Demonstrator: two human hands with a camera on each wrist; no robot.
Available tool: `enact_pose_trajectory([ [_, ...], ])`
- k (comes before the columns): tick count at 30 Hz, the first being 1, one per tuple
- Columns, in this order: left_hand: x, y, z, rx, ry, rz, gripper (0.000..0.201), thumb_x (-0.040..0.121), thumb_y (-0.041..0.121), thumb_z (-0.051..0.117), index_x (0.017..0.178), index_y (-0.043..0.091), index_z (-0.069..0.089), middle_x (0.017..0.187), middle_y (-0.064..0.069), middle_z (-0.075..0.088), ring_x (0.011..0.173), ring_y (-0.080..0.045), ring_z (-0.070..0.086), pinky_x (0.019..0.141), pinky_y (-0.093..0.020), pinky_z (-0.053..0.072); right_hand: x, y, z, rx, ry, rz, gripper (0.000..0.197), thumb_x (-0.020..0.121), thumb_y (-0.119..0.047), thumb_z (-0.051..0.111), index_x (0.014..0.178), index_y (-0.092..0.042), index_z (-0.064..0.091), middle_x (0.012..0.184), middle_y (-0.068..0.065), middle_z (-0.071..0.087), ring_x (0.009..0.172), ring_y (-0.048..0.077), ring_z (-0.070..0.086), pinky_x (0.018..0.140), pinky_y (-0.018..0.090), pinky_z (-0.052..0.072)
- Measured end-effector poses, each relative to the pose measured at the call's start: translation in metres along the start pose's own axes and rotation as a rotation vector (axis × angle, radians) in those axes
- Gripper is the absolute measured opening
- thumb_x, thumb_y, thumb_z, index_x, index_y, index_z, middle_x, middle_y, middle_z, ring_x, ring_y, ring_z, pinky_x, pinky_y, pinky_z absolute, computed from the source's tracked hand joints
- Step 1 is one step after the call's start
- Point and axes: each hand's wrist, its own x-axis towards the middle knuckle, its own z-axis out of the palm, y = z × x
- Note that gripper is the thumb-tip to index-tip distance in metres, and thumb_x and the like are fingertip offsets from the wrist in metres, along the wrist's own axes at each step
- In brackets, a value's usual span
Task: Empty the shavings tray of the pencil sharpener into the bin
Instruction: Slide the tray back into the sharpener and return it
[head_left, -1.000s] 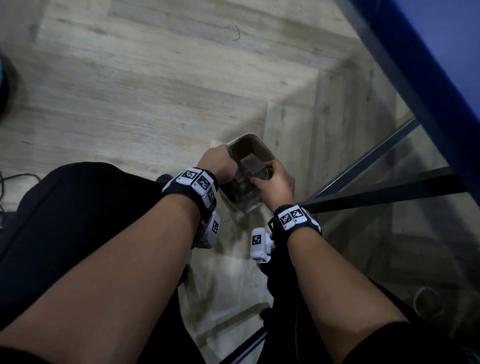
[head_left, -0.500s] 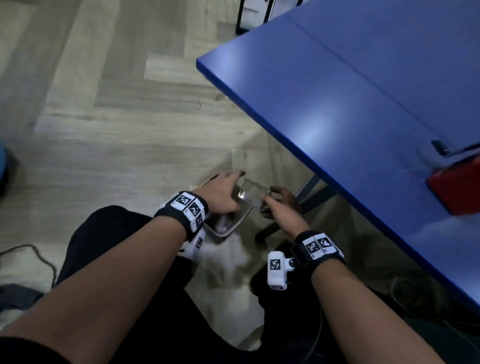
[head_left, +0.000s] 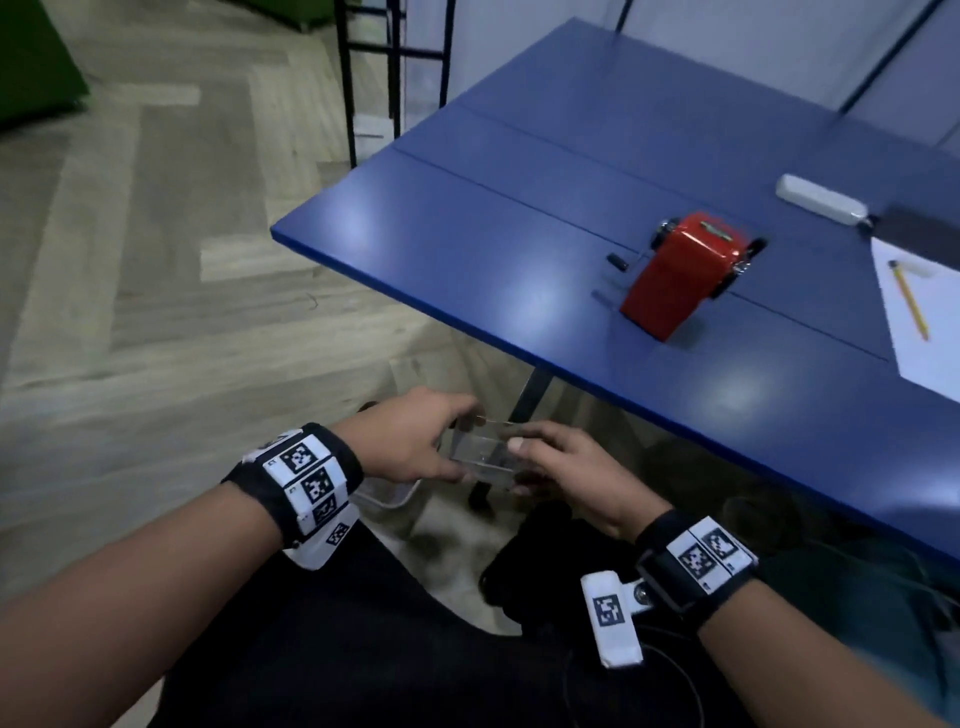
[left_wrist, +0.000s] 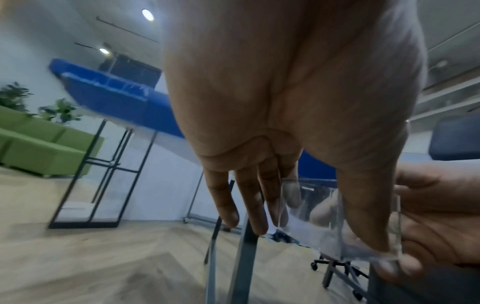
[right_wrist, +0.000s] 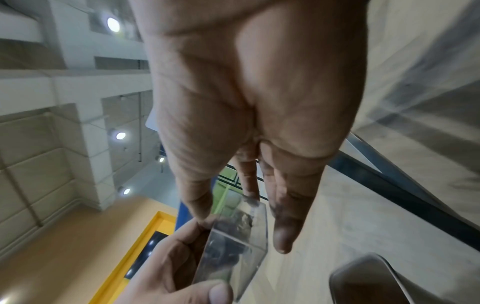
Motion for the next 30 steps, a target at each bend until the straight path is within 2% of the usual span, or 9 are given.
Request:
enact_pose_trajectory([
  [3,-0.006,0.030,-0.016,0.061,-0.058,0.037,0.059,0.076,0.053,0.083,0.126,0.032,0.061,0.115,0.010,0.071,0.100,-0.012,0.067,0.087,-0.038,0.058,-0.040,-0.011,-0.018,-0.214,0.016,-0.138,0.061,0.089,-0.037,0.088,0.144,-0.026,0.064,0.136,-0.002,0.074,0.117,0.010,0.075,0.096,0.030,0.062],
  [6,-0.008,0.066,-0.036,0.110,-0.076,0.096,0.065,0.077,0.056,0.083,0.133,0.031,0.059,0.125,0.010,0.070,0.109,-0.013,0.066,0.094,-0.037,0.058,-0.076,-0.021,-0.037,-0.394,0.073,-0.249,0.083,0.076,-0.048,0.096,0.149,-0.037,0.058,0.139,-0.014,0.070,0.125,0.004,0.070,0.105,0.033,0.059],
  [10,-0.001,0.111,-0.054,0.193,-0.069,0.179,0.068,0.076,0.062,0.081,0.133,0.035,0.058,0.123,0.014,0.068,0.109,-0.010,0.066,0.094,-0.038,0.058,-0.111,-0.030,-0.057,-0.549,0.190,-0.325,0.080,0.077,-0.057,0.093,0.148,-0.043,0.058,0.136,-0.019,0.069,0.121,0.001,0.069,0.104,0.035,0.060],
  [13,0.012,0.147,-0.064,0.255,-0.079,0.243,0.066,0.074,0.065,0.080,0.129,0.035,0.059,0.118,0.014,0.068,0.106,-0.010,0.065,0.091,-0.039,0.058,-0.134,-0.031,-0.077,-0.510,0.279,-0.376,0.072,0.080,-0.047,0.094,0.143,-0.035,0.063,0.125,-0.014,0.075,0.111,0.003,0.074,0.099,0.034,0.062],
  [16,0.027,0.177,-0.083,0.305,-0.108,0.301,0.083,0.070,0.071,0.080,0.139,0.035,0.052,0.131,0.012,0.063,0.116,-0.010,0.062,0.098,-0.037,0.056,-0.150,-0.029,-0.103,-0.476,0.361,-0.400,0.067,0.079,-0.041,0.096,0.138,-0.031,0.067,0.118,-0.012,0.077,0.105,0.002,0.076,0.098,0.032,0.063],
  [20,0.057,0.205,-0.133,0.348,0.057,0.336,0.096,0.069,0.062,0.088,0.147,0.028,0.047,0.138,0.007,0.058,0.121,-0.015,0.059,0.097,-0.029,0.048,-0.166,-0.027,-0.141,-0.459,0.514,-0.407,0.061,0.078,-0.043,0.096,0.133,-0.031,0.070,0.114,-0.015,0.077,0.099,0.003,0.077,0.095,0.029,0.064],
  [24,0.107,0.216,-0.169,0.396,0.172,0.287,0.116,0.066,0.051,0.095,0.161,0.026,0.033,0.153,-0.007,0.047,0.134,-0.028,0.053,0.108,-0.037,0.045,-0.167,-0.037,-0.171,-0.581,0.636,-0.334,0.061,0.078,-0.050,0.094,0.130,-0.029,0.071,0.110,-0.018,0.074,0.095,0.000,0.074,0.090,0.024,0.062],
  [27,0.145,0.219,-0.173,0.486,0.108,0.248,0.128,0.065,0.047,0.096,0.166,0.027,0.020,0.161,-0.008,0.038,0.144,-0.032,0.046,0.117,-0.045,0.042,-0.151,-0.050,-0.187,-0.667,0.687,-0.271,0.059,0.078,-0.049,0.092,0.127,-0.024,0.071,0.104,-0.014,0.073,0.099,0.010,0.074,0.089,0.028,0.058],
  [30,0.175,0.225,-0.169,0.579,0.004,0.223,0.132,0.063,0.045,0.097,0.167,0.028,0.018,0.161,-0.007,0.039,0.143,-0.033,0.048,0.114,-0.053,0.046,-0.128,-0.066,-0.198,-0.734,0.713,-0.258,0.059,0.079,-0.046,0.090,0.128,-0.018,0.070,0.111,-0.006,0.075,0.101,0.015,0.072,0.083,0.026,0.052],
])
